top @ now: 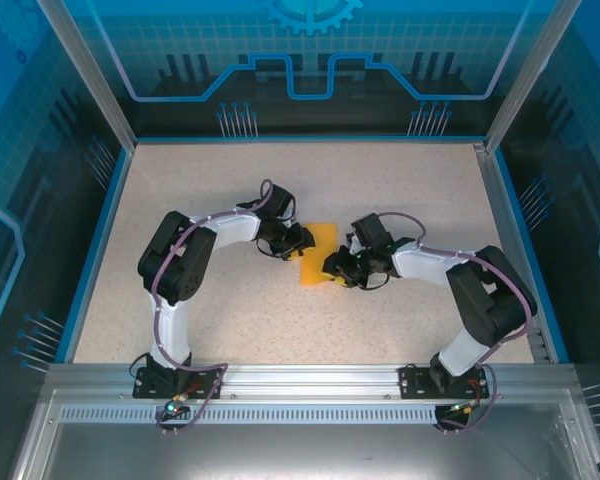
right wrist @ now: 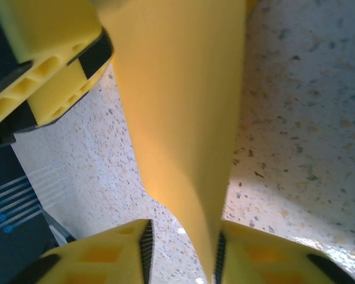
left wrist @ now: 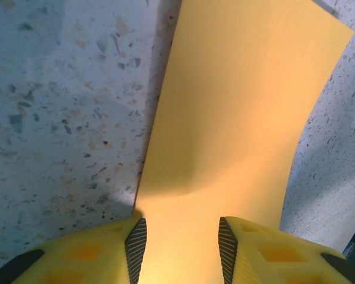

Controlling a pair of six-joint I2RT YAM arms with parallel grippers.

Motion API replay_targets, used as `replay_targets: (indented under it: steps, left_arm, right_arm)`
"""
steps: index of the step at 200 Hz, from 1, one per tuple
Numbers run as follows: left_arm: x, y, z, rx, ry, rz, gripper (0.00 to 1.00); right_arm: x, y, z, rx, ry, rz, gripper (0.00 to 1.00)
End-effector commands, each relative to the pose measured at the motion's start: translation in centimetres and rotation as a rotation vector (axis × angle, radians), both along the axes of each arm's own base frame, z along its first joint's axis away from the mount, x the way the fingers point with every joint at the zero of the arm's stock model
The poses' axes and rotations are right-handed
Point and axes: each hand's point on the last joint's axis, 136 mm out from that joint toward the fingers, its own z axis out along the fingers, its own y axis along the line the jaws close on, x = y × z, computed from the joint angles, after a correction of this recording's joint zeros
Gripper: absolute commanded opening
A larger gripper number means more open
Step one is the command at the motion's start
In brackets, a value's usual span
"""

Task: Fold a paper plane with a square sheet of paper (pick it up from the middle)
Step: Third fold the triangle at the center of the table.

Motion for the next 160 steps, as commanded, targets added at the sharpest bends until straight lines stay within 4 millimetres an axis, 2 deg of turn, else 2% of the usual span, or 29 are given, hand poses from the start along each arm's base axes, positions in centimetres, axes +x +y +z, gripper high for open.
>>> replay_targets:
  steps: [1,30,51,74,87,102,126,160]
  left_arm:
    - [-1.8,1.4,-2.6,0.073,0.091,0.017,0.42]
    - [-1.4,0.9,-1.1,0.040,0.054,-0.001,0.42]
    - [-0.7,-0.1,1.6,-0.040,-0.030,-0.031,0.43]
    - [-0.3,-1.5,5.1,-0.150,-0.128,-0.072,0.45]
    - [-0.3,-1.9,6.2,-0.191,-0.159,-0.080,0.46]
    - [-0.3,-2.0,6.3,-0.206,-0.170,-0.085,0.46]
    - [-0.2,-2.2,5.3,-0.201,-0.149,-0.085,0.46]
    - [-0.1,-1.8,2.8,-0.149,-0.087,-0.067,0.45]
  right_arm:
    - [0.0,-1.0,0.1,-0.008,0.014,-0.051,0.23]
    - [-0.2,-1.6,-0.3,-0.025,0.046,-0.077,0.08]
    - [-0.7,-2.2,-0.7,-0.052,0.083,-0.062,0.00]
    - [-1.4,-2.3,-0.8,-0.074,0.108,0.009,0.00]
    - [-2.2,-2.4,-1.1,-0.090,0.145,0.051,0.00]
    - [-2.8,-2.4,-1.5,-0.078,0.162,0.068,0.00]
    - [-3.4,-2.4,-1.7,-0.074,0.179,0.079,0.00]
    - [-2.6,-2.0,-1.4,-0.063,0.161,0.066,0.00]
